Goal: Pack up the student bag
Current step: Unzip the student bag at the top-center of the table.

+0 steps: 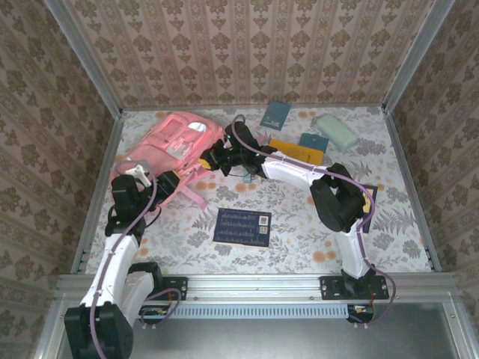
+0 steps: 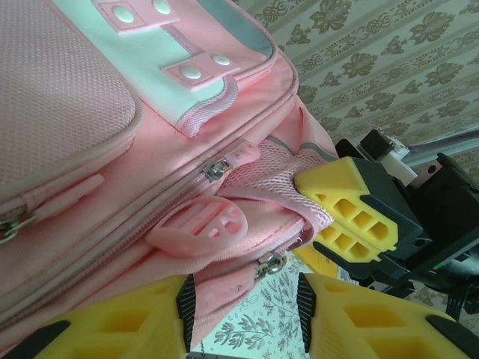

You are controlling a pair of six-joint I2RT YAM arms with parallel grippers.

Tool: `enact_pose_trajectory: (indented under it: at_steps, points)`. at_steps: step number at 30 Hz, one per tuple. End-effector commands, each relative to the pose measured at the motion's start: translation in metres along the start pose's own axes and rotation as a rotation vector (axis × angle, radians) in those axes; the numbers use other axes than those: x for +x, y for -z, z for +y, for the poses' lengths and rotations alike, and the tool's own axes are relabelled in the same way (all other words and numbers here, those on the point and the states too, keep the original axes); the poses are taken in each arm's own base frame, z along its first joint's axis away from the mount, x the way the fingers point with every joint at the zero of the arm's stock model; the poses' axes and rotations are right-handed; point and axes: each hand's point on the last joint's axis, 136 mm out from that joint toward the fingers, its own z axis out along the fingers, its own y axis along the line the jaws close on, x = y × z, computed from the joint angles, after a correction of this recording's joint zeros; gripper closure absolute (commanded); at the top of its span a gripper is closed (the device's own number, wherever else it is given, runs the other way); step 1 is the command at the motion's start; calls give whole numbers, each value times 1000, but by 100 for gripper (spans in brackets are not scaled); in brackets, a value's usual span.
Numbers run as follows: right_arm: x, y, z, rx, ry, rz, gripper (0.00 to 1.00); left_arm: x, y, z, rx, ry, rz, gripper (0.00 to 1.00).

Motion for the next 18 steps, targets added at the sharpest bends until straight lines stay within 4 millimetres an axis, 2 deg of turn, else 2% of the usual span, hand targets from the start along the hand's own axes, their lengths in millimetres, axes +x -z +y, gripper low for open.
enact_pose_trajectory:
  at_steps: [1,5,18]
  points:
    - [14,20,51,-111,65,29,100,15,3,13,-51,10,32,57]
    - [15,20,52,-114,66,31,100,21,0,18,-55,20,53,57]
    - [20,19,53,-114,70,41,100,11,-16,7,1,-8,62,57]
